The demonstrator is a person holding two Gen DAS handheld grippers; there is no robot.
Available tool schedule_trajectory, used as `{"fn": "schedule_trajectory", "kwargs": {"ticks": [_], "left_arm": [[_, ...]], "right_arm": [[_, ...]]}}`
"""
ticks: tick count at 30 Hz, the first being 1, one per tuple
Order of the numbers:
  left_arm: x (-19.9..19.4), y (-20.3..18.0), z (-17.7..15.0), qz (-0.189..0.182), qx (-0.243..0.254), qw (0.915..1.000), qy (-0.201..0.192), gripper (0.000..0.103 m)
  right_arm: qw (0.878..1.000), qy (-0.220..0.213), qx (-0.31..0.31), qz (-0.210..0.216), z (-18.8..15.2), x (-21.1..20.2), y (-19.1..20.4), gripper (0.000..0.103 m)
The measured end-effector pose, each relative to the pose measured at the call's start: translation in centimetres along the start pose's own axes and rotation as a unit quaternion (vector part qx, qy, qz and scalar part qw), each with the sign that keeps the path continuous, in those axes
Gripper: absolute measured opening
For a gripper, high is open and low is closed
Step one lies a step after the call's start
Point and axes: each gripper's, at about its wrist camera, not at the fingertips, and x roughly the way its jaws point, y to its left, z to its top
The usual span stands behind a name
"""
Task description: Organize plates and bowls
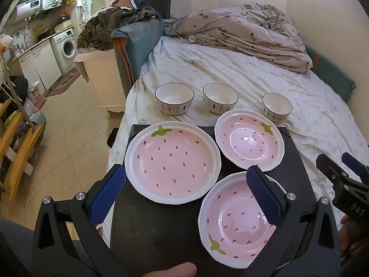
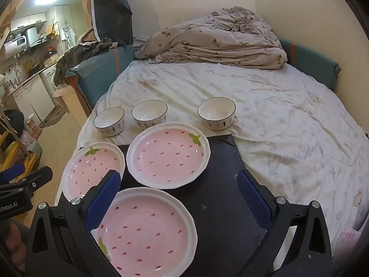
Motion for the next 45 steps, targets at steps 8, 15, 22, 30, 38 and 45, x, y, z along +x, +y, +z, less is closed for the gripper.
{"fn": "schedule_trajectory", "kwargs": {"ticks": [8,15,22,30,38,45], "left_arm": [[0.09,0.01,-0.01,0.003,-0.002,1.0000,0.003,0.103],[0.60,0.24,0.05,0.005,-0.002,1.0000,0.001,0.103],[0.52,0.16,-0.18,0.005,-0.003,1.0000,0.001,0.103],[0.31,0.09,-0.28,0.002,-0.001,1.0000,0.000,0.103],[0.36,0.24,-0.20,0.003,-0.006,0.9999,0.009,0.103],[0.48,0.30,-0.13,0.003,-0.005,0.9999,0.010,0.103]], "right_arm": [[1.000,0.002,0.000,-0.001,0.02,0.03,-0.02,0.102],[1.000,0.002,-0.002,-0.002,-0.05,0.09,0.07,0.102],[1.000,0.008,-0.005,-0.001,-0.19,0.16,0.03,0.103],[1.000,0.008,-0.004,-0.001,-0.37,0.44,0.13,0.103],[1.000,0.011,-0.005,-0.001,-0.52,0.52,0.25,0.103],[1.000,0.011,-0.005,0.000,-0.50,0.50,0.25,0.103]]}}
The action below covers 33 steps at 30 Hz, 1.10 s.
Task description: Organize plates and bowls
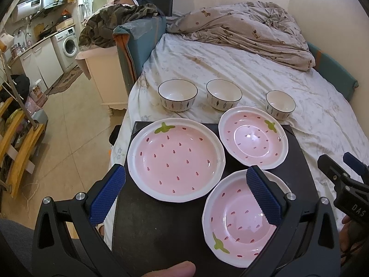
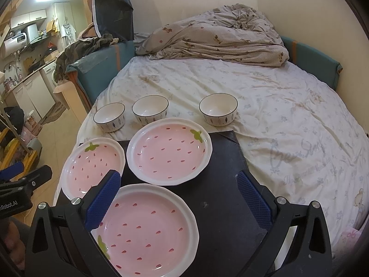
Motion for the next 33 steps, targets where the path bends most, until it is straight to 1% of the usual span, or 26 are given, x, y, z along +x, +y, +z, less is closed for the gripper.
{"fn": "schedule_trajectory", "kwargs": {"ticks": [33], "left_arm": [[0.40,-0.58,-0.10,0.001,0.010,1.0000,0.002,0.103]], "right_arm": [[1.000,-0.003,0.006,0.006,0.63,-0.32,0.54,0.103]]}}
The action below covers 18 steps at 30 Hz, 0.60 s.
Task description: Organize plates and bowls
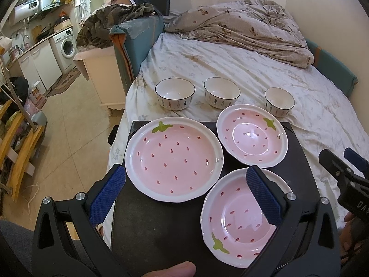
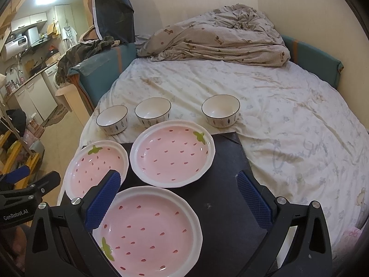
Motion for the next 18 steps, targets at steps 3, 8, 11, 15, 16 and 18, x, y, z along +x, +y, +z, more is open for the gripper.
{"fn": "schedule_trajectory", "kwargs": {"ticks": [3,8,11,15,16,18], "left_arm": [[-0.17,-0.02,-0.04,0.000,0.001,1.0000,-0.005,0.103],[-0.13,0.07,-0.08,0.001,0.001,1.0000,-0.004,0.103],[-0.25,0.11,-0.10,0.002,0.001,1.0000,-0.006,0.103],[-0.55,0.24,-0.10,0.005,0.002,0.9999,-0.012,0.103],[-0.59,0.30,-0.10,0.005,0.002,0.9999,-0.013,0.103],[-0.66,0.36,-0.11,0.005,0.001,0.9999,-0.013,0.103]], "right_arm": [[1.000,0.000,-0.001,0.000,-0.03,0.20,-0.11,0.103],[1.000,0.001,0.000,0.000,-0.02,0.13,-0.12,0.103],[1.000,-0.004,-0.003,-0.002,-0.01,0.09,-0.13,0.103],[1.000,-0.002,-0.003,-0.002,-0.11,0.16,-0.20,0.103],[1.000,-0.002,-0.002,-0.003,-0.12,0.19,-0.23,0.103],[1.000,-0.004,-0.004,-0.005,-0.15,0.20,-0.26,0.103]]}}
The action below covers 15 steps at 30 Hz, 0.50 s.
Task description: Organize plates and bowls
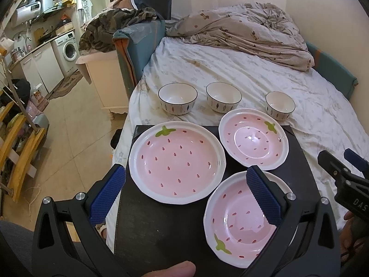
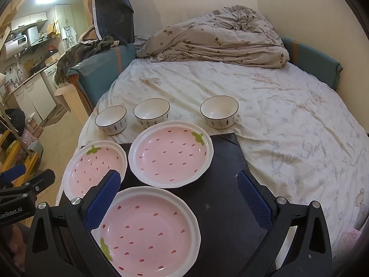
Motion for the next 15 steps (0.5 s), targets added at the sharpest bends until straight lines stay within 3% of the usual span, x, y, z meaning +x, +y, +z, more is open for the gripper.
{"fn": "schedule_trajectory", "kwargs": {"ticks": [3,7,15], "left_arm": [[0.0,-0.2,0.4,-0.013,0.004,0.9999,0.008,0.103],[-0.7,-0.3,1.5,-0.016,0.014,0.9997,-0.008,0.103],[-1.7,0.1,2.8,-0.025,0.015,0.9993,-0.022,0.103]], "right_arm": [[1.000,0.000,0.000,-0.004,0.0,0.2,-0.1,0.103],[1.000,0.001,0.029,0.002,0.2,0.2,-0.7,0.103],[1.000,0.005,0.024,-0.003,1.2,-1.0,0.1,0.102]]}}
